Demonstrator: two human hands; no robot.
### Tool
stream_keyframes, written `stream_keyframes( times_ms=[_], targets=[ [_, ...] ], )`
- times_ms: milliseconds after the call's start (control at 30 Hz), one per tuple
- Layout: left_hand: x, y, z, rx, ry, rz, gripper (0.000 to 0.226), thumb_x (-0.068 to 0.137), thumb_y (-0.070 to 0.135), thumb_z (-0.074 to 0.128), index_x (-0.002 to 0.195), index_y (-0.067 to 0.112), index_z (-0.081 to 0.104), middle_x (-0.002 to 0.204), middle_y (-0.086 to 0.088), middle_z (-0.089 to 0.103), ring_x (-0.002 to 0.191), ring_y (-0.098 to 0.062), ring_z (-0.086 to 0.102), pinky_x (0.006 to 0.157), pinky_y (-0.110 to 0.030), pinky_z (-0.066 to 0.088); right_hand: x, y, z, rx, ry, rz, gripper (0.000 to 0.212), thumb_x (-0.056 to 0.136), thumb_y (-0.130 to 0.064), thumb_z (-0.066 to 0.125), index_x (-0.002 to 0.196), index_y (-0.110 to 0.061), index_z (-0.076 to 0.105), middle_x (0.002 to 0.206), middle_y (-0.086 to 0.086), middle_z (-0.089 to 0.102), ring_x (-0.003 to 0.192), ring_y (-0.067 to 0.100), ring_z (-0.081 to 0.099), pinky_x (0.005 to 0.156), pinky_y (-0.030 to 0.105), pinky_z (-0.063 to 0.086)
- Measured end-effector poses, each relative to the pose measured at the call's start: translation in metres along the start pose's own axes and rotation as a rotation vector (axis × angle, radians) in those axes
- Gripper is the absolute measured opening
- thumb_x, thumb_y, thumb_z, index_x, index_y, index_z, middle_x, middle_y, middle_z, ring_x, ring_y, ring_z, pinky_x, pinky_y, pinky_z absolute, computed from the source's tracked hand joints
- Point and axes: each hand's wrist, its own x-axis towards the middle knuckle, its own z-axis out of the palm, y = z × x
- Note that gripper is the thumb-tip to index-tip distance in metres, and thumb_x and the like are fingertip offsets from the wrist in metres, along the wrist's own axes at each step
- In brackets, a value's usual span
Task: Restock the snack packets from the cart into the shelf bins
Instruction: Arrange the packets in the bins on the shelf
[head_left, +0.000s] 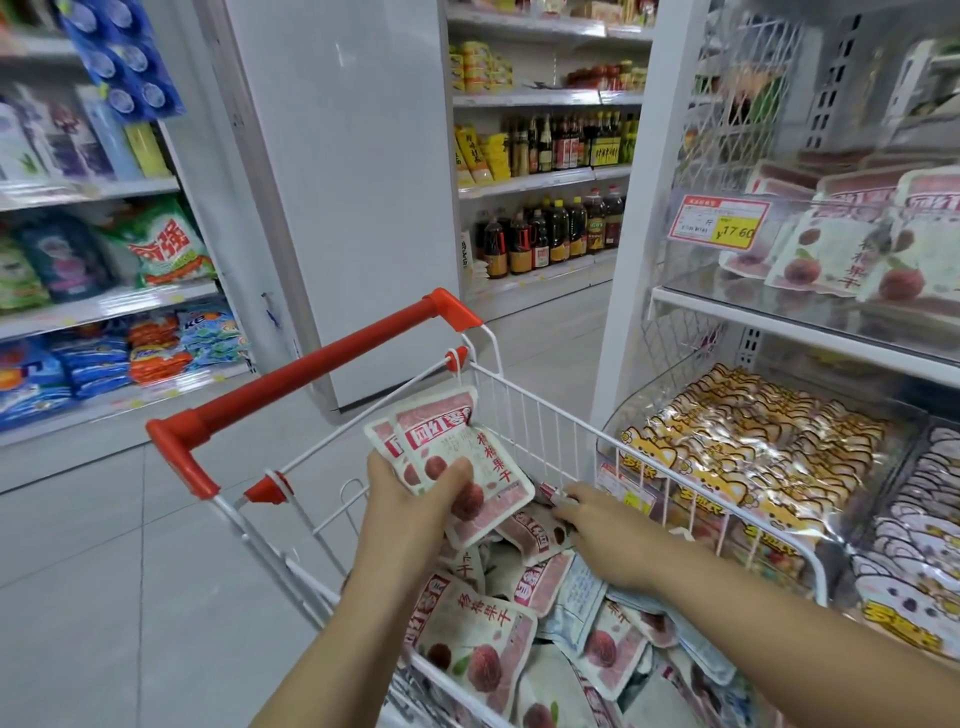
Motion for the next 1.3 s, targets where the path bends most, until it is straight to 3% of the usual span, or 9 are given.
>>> stream_keyframes(
  times_ms=[200,300,367,500,667,800,967,1167,1300],
  targets=[
    [-0.003,0.001,0.0,0.037,0.002,0.02,0.036,0.091,0.029,0.072,0.114,0.03,0.044,0.105,0.005,0.07,0.084,-0.015,0.076,0.076,-0.051,0.062,-0.042,-0.011,-0.05,0.448,0.515,0.043,0.02,0.091,-0.021,0.07,0.108,-0.03,0.073,0.109,-0.021,0.062,0.097,-0.004,0.059,0.093,0.025,0.05],
    [-0.007,0.002,0.005,0.184,-0.074,0.061,0.042,0.093,0.028,0.07,0.122,0.028,0.04,0.109,0.009,0.067,0.089,-0.008,0.073,0.075,-0.034,0.061,-0.066,-0.021,-0.075,0.602,0.611,0.051,0.026,0.086,-0.015,0.075,0.089,-0.036,0.06,0.095,-0.025,0.064,0.091,-0.011,0.058,0.081,0.01,0.045],
    [-0.011,0.002,0.01,0.246,-0.134,0.067,0.045,0.093,0.027,0.069,0.126,0.029,0.038,0.111,0.01,0.067,0.089,-0.008,0.072,0.072,-0.027,0.059,-0.076,-0.031,-0.082,0.671,0.629,0.076,0.031,0.085,-0.016,0.076,0.093,-0.035,0.052,0.095,-0.022,0.064,0.092,-0.01,0.059,0.077,0.013,0.048],
    [-0.016,0.0,0.016,0.252,-0.198,0.027,0.038,0.094,0.024,0.068,0.12,0.03,0.041,0.105,0.005,0.069,0.081,-0.007,0.073,0.07,-0.028,0.059,-0.084,-0.058,-0.08,0.773,0.61,0.054,0.046,0.084,-0.021,0.074,0.107,-0.044,0.041,0.097,-0.016,0.069,0.085,-0.002,0.065,0.07,0.021,0.053],
    [-0.022,-0.002,0.024,0.158,-0.214,-0.029,0.034,0.093,0.018,0.069,0.112,0.028,0.042,0.096,0.003,0.072,0.082,-0.016,0.075,0.079,-0.049,0.062,-0.086,-0.08,-0.068,0.939,0.522,0.05,0.023,0.093,-0.016,0.067,0.102,-0.035,0.057,0.098,-0.012,0.067,0.085,-0.003,0.063,0.074,0.015,0.05],
    [-0.017,-0.002,0.023,-0.002,-0.217,-0.096,0.032,0.095,0.018,0.066,0.118,0.025,0.044,0.103,-0.003,0.073,0.089,-0.025,0.076,0.084,-0.056,0.059,-0.09,-0.082,-0.07,1.022,0.426,-0.052,0.032,0.102,-0.01,0.05,0.11,-0.037,0.066,0.123,-0.012,0.06,0.101,-0.013,0.06,0.078,0.006,0.049],
    [-0.021,0.005,0.025,-0.089,-0.364,-0.122,0.03,0.101,0.019,0.057,0.128,0.027,0.046,0.108,-0.003,0.076,0.095,-0.028,0.075,0.088,-0.053,0.057,-0.08,-0.058,-0.078,0.867,0.492,-0.071,0.031,0.093,-0.023,0.067,0.109,-0.049,0.064,0.116,-0.03,0.055,0.108,-0.005,0.053,0.098,0.031,0.048],
    [-0.025,0.015,0.03,-0.078,-0.524,-0.024,0.068,0.08,0.067,0.07,0.136,0.044,0.039,0.126,0.006,0.07,0.114,-0.023,0.069,0.102,-0.056,0.05,-0.077,-0.038,-0.092,1.023,0.401,-0.063,0.082,0.068,-0.047,0.085,0.136,-0.059,0.039,0.138,-0.025,0.042,0.133,-0.002,0.041,0.106,0.031,0.046],
    [-0.027,0.034,0.045,0.137,-0.6,0.164,0.07,0.08,0.049,0.081,0.137,0.03,0.045,0.119,0.01,0.072,0.11,-0.01,0.069,0.101,-0.04,0.051,-0.091,-0.033,-0.109,1.101,0.285,-0.057,0.102,0.069,-0.027,0.087,0.146,-0.052,0.025,0.129,-0.03,0.046,0.122,0.001,0.056,0.099,0.033,0.054]
  ],
)
